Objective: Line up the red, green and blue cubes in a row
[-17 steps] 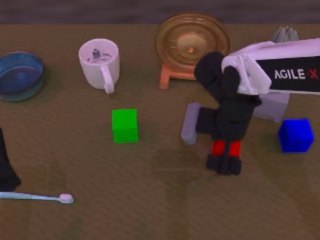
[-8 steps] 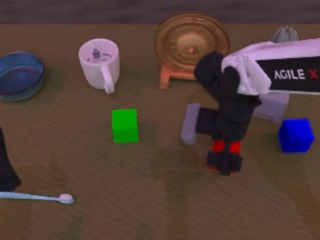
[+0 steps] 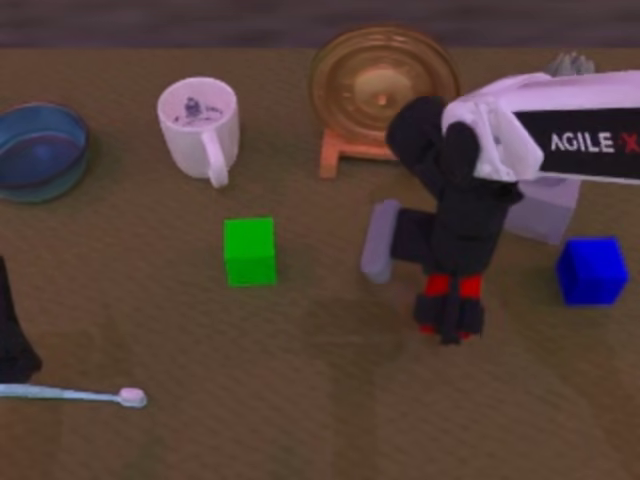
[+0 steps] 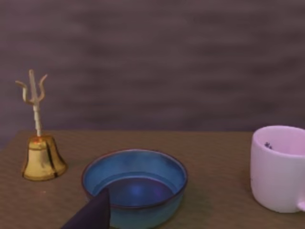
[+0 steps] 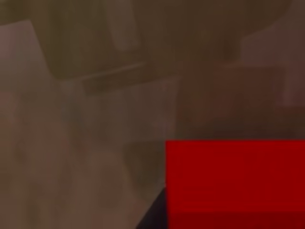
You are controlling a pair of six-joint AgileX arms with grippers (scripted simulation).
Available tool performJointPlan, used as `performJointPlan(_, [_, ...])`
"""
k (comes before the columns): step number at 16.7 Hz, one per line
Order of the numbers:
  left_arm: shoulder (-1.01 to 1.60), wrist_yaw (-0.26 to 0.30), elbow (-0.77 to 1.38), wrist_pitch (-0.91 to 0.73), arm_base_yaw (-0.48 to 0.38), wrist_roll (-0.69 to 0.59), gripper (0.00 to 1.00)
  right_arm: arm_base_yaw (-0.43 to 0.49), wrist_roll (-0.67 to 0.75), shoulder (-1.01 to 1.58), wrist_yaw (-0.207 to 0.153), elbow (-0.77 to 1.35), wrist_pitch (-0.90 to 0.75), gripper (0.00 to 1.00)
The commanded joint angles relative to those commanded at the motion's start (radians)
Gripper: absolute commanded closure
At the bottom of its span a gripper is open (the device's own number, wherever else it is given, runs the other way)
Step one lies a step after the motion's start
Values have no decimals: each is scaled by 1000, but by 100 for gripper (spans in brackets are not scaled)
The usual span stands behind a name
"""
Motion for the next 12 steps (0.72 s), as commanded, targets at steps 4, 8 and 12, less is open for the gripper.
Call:
performJointPlan(4, [0, 0, 0, 0, 0, 0, 0, 2, 2, -54, -1, 77, -140, 100])
performJointPlan(8, [0, 0, 0, 0, 0, 0, 0, 4, 2, -84, -1, 111, -196, 100])
performJointPlan(12, [0, 0, 0, 0, 0, 0, 0, 8, 4, -69, -1, 123, -203, 100])
